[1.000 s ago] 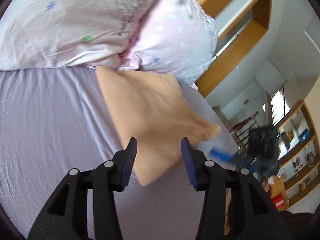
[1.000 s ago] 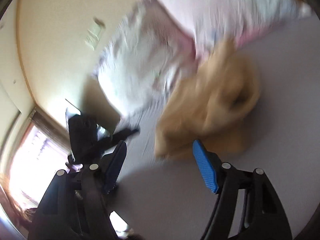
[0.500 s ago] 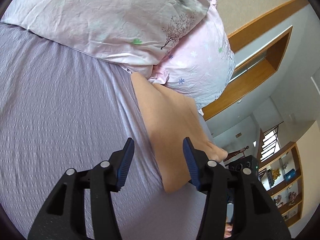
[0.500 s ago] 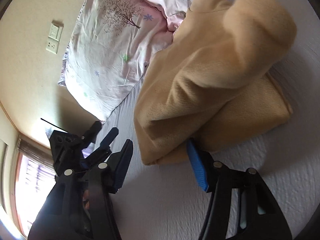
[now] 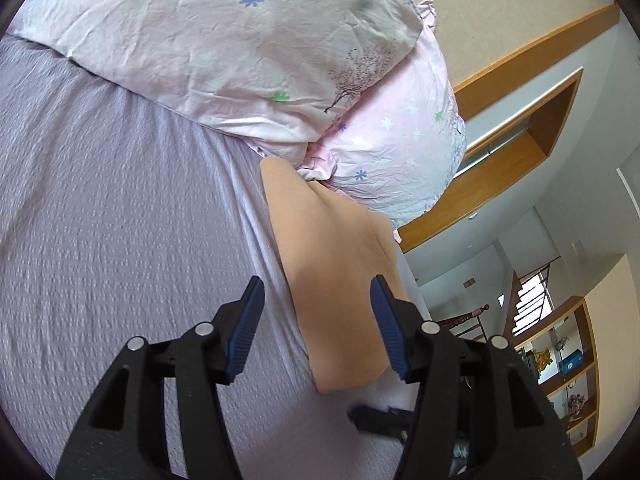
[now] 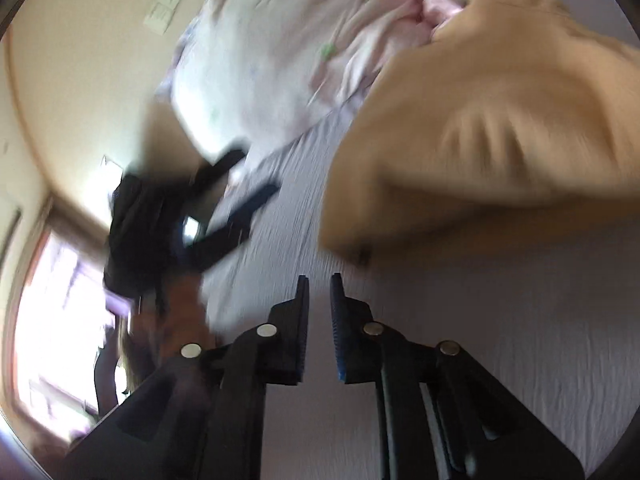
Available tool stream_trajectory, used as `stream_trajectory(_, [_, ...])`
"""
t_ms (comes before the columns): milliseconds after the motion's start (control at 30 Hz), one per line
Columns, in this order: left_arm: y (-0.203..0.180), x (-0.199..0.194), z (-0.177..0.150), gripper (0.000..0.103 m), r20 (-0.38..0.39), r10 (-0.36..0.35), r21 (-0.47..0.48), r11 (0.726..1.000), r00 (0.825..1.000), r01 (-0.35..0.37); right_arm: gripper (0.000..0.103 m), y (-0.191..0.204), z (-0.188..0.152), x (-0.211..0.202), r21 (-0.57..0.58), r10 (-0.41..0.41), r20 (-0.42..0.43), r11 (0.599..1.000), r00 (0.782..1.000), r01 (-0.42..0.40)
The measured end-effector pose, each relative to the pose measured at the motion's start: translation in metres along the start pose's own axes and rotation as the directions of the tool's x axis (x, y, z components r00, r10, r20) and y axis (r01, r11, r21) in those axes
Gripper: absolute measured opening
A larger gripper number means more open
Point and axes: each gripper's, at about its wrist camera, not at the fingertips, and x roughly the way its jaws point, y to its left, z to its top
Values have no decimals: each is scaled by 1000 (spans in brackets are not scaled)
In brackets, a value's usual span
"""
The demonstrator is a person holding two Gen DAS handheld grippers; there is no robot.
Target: Fold small clothes
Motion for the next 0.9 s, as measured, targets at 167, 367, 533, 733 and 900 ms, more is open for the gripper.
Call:
stream_trajectory(167, [-8,4,-3,56,-27,-24,37,999,999,25,17,-22,5,-95,92,-180,360,983,915,157])
stream_trajectory(367, [-26,11,-10,62,-55,-16,141,990,998,23,28,-49,22,-90,200,-311,320,946,895,257])
stream_trajectory(533, [-29,16,-14,62,-83,-14,165,986,996,27,6,-47,32,-73,189,-435,298,899,850,394])
stream_trajectory(733, [-26,19,-15,62,-101,-2,162,987,995,18,12,-48,37,-70,184,-475,190,877,859,444])
stream_trajectory(900, [-28,27,-16,63,-115,29,177,984,993,-9,85,-23,82,-96,135,-428,334,903,840,407])
